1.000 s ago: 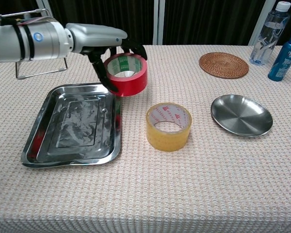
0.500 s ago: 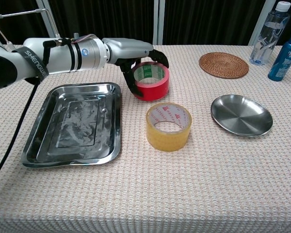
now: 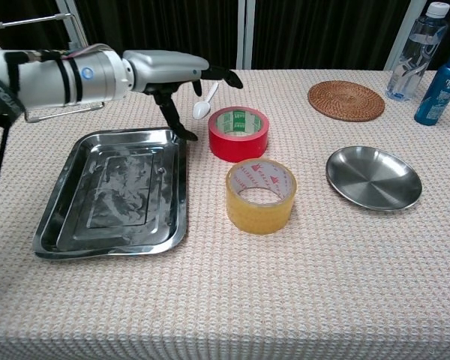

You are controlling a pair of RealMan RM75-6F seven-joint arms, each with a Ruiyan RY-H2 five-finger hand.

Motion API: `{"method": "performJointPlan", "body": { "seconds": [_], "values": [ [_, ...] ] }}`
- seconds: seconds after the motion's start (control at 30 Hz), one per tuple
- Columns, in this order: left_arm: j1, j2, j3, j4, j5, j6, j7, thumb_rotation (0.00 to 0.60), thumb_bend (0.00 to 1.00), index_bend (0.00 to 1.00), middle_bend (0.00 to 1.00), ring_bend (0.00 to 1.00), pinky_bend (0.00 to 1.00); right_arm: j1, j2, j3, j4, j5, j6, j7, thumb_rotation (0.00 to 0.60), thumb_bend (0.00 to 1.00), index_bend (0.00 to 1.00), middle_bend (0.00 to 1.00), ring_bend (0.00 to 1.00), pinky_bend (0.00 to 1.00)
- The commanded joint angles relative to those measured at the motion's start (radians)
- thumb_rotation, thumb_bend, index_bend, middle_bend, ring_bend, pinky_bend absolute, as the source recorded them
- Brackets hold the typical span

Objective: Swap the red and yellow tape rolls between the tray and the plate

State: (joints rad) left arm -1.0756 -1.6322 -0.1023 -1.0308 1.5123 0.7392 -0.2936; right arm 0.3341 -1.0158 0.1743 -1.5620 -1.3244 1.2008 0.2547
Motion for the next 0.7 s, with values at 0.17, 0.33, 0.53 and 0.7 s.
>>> {"method": "performJointPlan", "body": {
  "seconds": [0.17,0.33,0.53,0.7],
  "values": [
    [0.107,0.251,0.062,-0.398,0.008,0.078,0.134,0.6,0.13,0.1,0.08,0.03,0.24,0.007,0.003,0.007,0.0,0.001,-0.008,-0.004,0.6,0.07,0.0,0.0,0.0,0.0],
    [0.114,0.216,0.096,-0.44,0.085,0.114,0.172,0.6,0.12,0.1,0.08,0.03,0.24,0.009,0.015,0.008,-0.013,0.005,-0.019,-0.013,0.6,0.07,0.0,0.0,0.0,0.0],
    [0.102,0.1,0.1,-0.361,0.184,0.19,0.201,0.6,0.13,0.1,0.07,0.03,0.23,0.012,0.02,0.014,-0.008,0.02,-0.033,-0.006,0.6,0.06,0.0,0.0,0.0,0.0],
    [0.074,0.029,0.101,-0.303,0.226,0.196,0.216,0.6,0.12,0.1,0.07,0.03,0.23,0.005,0.016,0.012,0.01,0.028,-0.038,0.009,0.6,0.06,0.0,0.0,0.0,0.0]
  ]
}}
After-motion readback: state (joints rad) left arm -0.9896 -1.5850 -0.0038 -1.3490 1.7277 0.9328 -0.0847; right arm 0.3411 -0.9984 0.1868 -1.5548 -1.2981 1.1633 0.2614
